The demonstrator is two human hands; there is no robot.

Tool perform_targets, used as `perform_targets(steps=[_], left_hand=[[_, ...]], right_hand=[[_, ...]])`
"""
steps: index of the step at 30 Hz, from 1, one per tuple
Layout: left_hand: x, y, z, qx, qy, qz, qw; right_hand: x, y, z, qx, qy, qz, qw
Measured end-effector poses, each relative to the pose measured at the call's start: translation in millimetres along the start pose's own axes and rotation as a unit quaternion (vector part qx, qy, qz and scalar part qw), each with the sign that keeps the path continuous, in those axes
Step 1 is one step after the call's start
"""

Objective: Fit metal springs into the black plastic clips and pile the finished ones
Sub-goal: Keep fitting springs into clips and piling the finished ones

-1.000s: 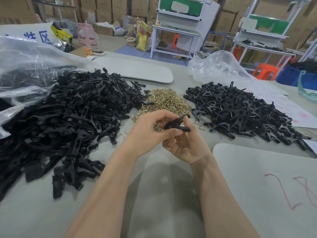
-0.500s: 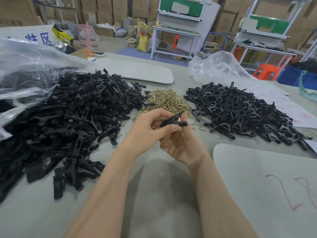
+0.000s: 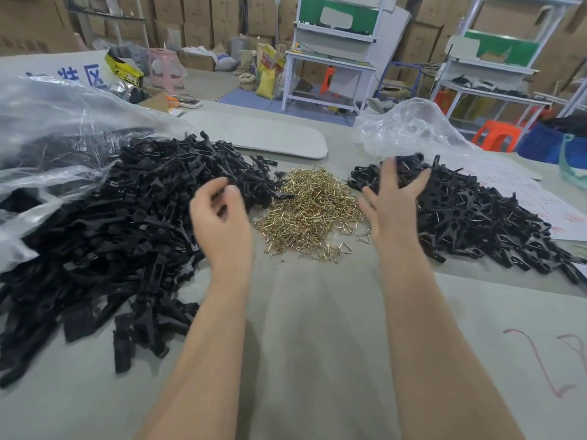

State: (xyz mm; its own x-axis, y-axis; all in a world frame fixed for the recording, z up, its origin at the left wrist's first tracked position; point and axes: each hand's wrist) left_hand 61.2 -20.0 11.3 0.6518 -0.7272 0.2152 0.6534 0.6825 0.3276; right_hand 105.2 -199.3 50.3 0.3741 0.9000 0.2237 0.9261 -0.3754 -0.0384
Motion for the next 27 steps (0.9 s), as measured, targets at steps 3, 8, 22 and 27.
perform_targets(steps=[3,8,22,27], left_hand=[[-6,9,2,-0.059,-0.093,0.124,0.986],[-10,17,2,-0.076,-0.136,0.186,0.97],[-1,10,-10,-0.065,-0.041,0.063,0.995],[10,-7,-17,-0.103,0.029,-0.251,0.962]], right_hand=[[27,-26,33,-0.069,-0.242,-0.051,0.967],[90,-63,78,-0.233,-0.523,-0.331,0.75],[59,-54,76,-0.075,-0.273,-0.192,0.94],[27,-46,63,0.039,-0.081,-0.228,0.97]])
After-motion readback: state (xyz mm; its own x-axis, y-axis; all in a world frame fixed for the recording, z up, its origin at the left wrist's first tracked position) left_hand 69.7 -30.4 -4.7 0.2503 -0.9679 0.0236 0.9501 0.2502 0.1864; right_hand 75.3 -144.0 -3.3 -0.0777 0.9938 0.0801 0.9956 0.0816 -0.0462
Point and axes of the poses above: each hand's wrist, its own y-axis towards the middle knuckle, its own x-axis out of the palm, z = x × y, and after that the axes turned 4 degrees about x, right-handed
